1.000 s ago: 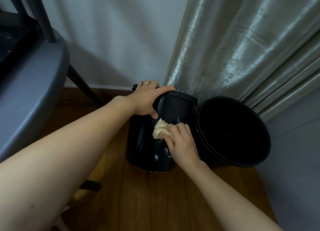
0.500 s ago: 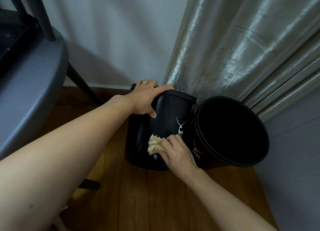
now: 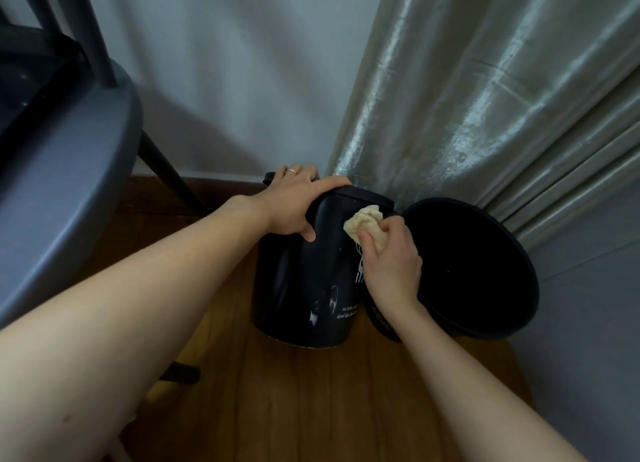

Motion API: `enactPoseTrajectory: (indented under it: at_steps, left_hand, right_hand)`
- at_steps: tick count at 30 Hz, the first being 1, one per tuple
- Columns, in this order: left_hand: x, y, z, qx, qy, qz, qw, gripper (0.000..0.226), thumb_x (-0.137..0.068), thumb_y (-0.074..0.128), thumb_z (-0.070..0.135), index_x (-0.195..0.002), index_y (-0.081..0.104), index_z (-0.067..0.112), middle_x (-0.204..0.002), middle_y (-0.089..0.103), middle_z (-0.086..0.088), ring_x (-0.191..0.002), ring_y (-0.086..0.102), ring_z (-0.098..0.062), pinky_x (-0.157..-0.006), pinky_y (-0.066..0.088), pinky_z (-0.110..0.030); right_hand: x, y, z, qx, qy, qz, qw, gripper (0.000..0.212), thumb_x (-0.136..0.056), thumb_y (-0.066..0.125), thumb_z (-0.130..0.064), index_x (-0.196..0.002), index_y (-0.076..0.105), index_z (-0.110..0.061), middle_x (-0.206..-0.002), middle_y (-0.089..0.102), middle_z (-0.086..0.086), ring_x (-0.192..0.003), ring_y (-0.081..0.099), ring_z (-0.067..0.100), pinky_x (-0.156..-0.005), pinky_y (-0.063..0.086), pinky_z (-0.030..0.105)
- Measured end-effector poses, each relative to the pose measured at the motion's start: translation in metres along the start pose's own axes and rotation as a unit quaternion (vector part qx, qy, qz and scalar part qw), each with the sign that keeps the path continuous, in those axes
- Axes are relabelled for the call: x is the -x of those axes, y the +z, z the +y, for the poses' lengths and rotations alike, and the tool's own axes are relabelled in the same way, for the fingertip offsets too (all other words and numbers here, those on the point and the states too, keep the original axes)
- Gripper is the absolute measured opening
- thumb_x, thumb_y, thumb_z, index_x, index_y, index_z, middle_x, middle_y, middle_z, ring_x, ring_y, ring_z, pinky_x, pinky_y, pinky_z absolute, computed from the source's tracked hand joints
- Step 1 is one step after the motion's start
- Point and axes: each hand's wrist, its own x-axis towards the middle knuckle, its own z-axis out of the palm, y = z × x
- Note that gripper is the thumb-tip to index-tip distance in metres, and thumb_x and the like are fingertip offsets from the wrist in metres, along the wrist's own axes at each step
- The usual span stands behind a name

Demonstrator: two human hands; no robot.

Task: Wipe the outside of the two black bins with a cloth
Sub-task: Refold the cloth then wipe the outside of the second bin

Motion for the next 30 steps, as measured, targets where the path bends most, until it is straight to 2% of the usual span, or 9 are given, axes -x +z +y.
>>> enactPoseTrajectory:
  at_steps: [6,10,13,15,17,21,25,27,30]
  left_hand:
    - [0.002,-0.001,0.001,-0.006,-0.003,0.000,1.000,0.107,-0.068,0.084,0.037,-0.149,0.014,0.045,-0.117,0.037,-0.003,-0.116,0.034,-0.027,-0.106,0.022,-0.044]
    - [0.003,-0.002,0.001,0.001,-0.004,-0.001,1.000,0.107,-0.068,0.084,0.036,-0.148,0.015,0.046,-0.111,0.032,0.001,-0.116,0.034,-0.026,-0.107,0.022,-0.044]
    - [0.002,-0.001,0.002,-0.004,-0.002,0.000,1.000,0.107,-0.067,0.085,0.036,-0.148,0.015,0.046,-0.110,0.032,0.001,-0.115,0.034,-0.026,-0.106,0.022,-0.043]
    - [0.001,-0.001,0.002,-0.006,0.003,-0.001,1.000,0.106,-0.066,0.085,0.035,-0.147,0.016,0.047,-0.110,0.034,0.001,-0.114,0.035,-0.026,-0.106,0.023,-0.044]
    - [0.001,0.000,0.002,-0.006,0.005,-0.002,1.000,0.106,-0.066,0.085,0.035,-0.146,0.016,0.047,-0.108,0.031,0.002,-0.113,0.035,-0.026,-0.105,0.024,-0.045]
    - [0.002,0.000,0.002,-0.009,0.007,0.001,1.000,0.105,-0.067,0.084,0.037,-0.146,0.015,0.047,-0.108,0.031,0.002,-0.112,0.034,-0.026,-0.104,0.024,-0.044]
    - [0.002,0.000,0.002,-0.008,0.001,0.002,1.000,0.106,-0.068,0.084,0.037,-0.147,0.014,0.047,-0.117,0.038,-0.004,-0.114,0.035,-0.027,-0.106,0.023,-0.045]
    - [0.002,-0.001,0.002,-0.009,0.000,0.002,1.000,0.106,-0.069,0.083,0.037,-0.148,0.013,0.046,-0.120,0.039,-0.005,-0.116,0.034,-0.027,-0.107,0.023,-0.045]
    - [0.003,-0.001,0.002,-0.011,-0.003,0.003,1.000,0.107,-0.068,0.083,0.038,-0.149,0.013,0.046,-0.120,0.039,-0.005,-0.118,0.034,-0.028,-0.107,0.023,-0.046]
  right_hand:
    - [0.001,0.007,-0.015,-0.027,0.029,-0.045,0.998,0.012,-0.091,0.051,-0.027,-0.096,0.043,-0.020,-0.092,0.053,0.000,-0.078,0.052,0.018,-0.066,0.036,0.033]
    - [-0.002,0.000,-0.013,-0.068,0.070,-0.062,0.993,0.009,-0.089,0.053,-0.023,-0.092,0.045,-0.018,-0.081,0.054,-0.003,-0.072,0.054,0.016,-0.063,0.044,0.034]
    - [-0.002,-0.009,-0.011,-0.123,0.078,-0.012,0.989,0.011,-0.087,0.058,-0.023,-0.088,0.047,-0.020,-0.080,0.056,-0.004,-0.070,0.055,0.012,-0.059,0.043,0.030]
    - [-0.001,-0.012,-0.009,-0.113,0.066,0.053,0.990,0.013,-0.087,0.059,-0.024,-0.088,0.047,-0.021,-0.087,0.056,-0.004,-0.073,0.054,0.010,-0.061,0.042,0.030]
    - [0.001,-0.009,-0.008,-0.068,0.047,0.080,0.993,0.015,-0.088,0.062,-0.023,-0.090,0.047,-0.020,-0.094,0.053,-0.004,-0.075,0.051,0.011,-0.062,0.036,0.029]
    - [0.009,0.006,-0.007,0.032,-0.033,0.052,0.998,0.024,-0.088,0.067,-0.033,-0.097,0.053,-0.016,-0.102,0.049,0.000,-0.092,0.048,0.016,-0.069,0.036,0.028]
    - [0.022,0.019,-0.008,-0.057,-0.088,0.014,0.994,0.028,-0.089,0.054,-0.031,-0.108,0.065,-0.012,-0.108,0.051,0.001,-0.102,0.051,0.017,-0.085,0.041,0.026]
    - [0.024,0.020,-0.005,-0.104,-0.101,-0.003,0.989,0.037,-0.088,0.046,-0.021,-0.117,0.067,-0.010,-0.112,0.052,0.003,-0.106,0.052,0.016,-0.094,0.043,0.027]
    - [0.017,0.016,0.001,-0.111,-0.146,-0.033,0.983,0.044,-0.086,0.050,0.008,-0.123,0.066,-0.009,-0.112,0.053,0.006,-0.106,0.051,0.013,-0.097,0.041,0.020]
